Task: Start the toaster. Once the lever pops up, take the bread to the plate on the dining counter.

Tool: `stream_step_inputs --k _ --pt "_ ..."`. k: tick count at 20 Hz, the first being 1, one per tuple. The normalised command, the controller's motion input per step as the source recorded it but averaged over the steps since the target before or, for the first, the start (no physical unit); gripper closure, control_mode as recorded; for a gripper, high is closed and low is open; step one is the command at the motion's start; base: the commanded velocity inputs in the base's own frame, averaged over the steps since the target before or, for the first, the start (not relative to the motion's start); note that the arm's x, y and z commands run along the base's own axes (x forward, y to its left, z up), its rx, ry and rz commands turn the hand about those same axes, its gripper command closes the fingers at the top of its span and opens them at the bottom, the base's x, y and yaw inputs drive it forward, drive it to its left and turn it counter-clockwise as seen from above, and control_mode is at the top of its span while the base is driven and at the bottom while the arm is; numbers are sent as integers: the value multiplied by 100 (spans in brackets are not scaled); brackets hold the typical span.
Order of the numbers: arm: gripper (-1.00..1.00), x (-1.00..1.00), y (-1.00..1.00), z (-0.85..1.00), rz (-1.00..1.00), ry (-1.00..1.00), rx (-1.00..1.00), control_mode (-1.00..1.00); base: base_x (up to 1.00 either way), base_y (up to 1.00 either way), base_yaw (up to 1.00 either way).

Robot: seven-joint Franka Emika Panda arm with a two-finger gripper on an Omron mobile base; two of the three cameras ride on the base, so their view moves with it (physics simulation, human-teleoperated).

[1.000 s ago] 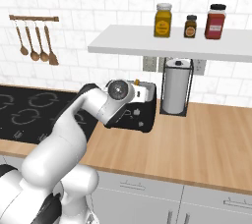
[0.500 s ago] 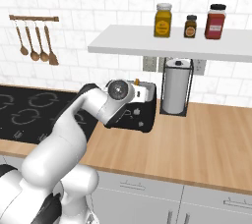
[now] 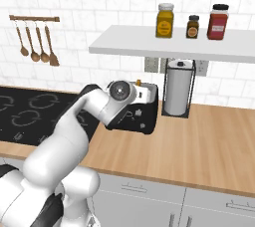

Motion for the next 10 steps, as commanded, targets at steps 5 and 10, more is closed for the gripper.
stream_step_inputs --k 5,10 --pt "-100 21 -17 0 0 1 1 -100 0 0 0" --pt "-100 26 -16 0 0 1 1 -100 0 0 0"
